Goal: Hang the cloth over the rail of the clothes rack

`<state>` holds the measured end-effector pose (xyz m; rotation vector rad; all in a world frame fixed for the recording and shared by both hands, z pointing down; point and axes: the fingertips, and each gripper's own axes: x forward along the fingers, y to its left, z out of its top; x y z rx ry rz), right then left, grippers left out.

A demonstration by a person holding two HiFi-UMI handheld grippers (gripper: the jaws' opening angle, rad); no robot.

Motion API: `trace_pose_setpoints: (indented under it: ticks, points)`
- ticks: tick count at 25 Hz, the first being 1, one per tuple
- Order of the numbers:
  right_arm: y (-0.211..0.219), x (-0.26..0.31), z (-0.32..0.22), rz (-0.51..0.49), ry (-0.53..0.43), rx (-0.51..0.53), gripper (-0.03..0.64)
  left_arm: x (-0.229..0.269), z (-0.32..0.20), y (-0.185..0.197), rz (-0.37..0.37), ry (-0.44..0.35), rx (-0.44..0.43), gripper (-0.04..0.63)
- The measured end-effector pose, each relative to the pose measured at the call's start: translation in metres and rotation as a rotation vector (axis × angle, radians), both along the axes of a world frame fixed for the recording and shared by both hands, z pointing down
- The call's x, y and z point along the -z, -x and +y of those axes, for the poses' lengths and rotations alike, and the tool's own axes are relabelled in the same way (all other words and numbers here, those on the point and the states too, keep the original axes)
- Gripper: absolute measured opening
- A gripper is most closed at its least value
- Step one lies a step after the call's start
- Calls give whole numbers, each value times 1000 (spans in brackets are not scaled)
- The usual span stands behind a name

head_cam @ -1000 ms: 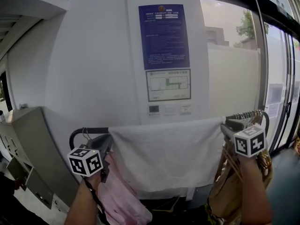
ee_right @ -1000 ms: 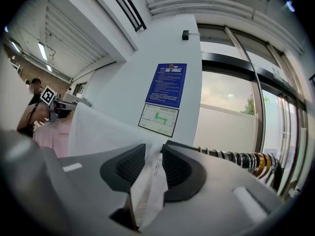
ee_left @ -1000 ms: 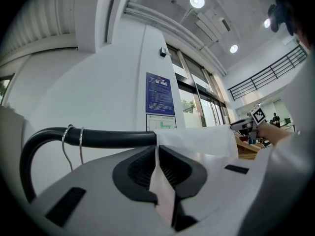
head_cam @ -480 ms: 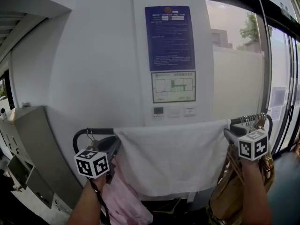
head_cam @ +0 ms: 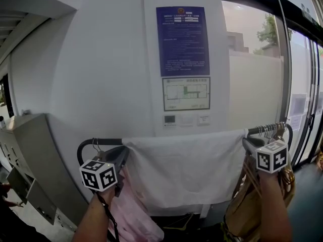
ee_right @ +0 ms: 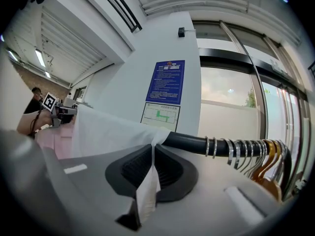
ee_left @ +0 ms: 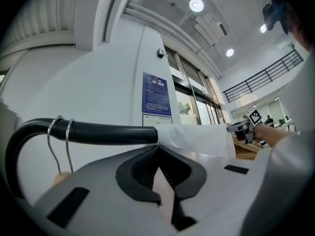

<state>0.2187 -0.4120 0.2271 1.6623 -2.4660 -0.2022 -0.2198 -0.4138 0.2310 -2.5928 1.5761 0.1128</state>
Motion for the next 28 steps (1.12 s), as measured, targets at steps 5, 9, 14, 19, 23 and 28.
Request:
trace_pose_setpoints:
  ticks: [5, 9, 14, 19, 23, 28]
  points:
    - [-1, 0, 3, 2, -6, 0, 12, -1, 12, 7, -22, -19, 10, 6]
    - [-3, 2, 4, 9, -14, -9, 11, 4, 20, 18, -1, -31, 20, 6]
    - [-13, 12, 8, 8, -39, -28, 9, 24, 24, 35, 6, -64, 58, 5]
    - [-24, 31, 9, -4, -62, -44, 9, 52, 28, 56, 31, -99, 94, 5]
    - [-28, 47, 5, 10, -65, -52, 9, 72, 25, 76, 67, -98, 119, 3]
    - [-19, 44, 3, 18, -40, -43, 11, 61, 24, 45, 24, -58, 63, 5]
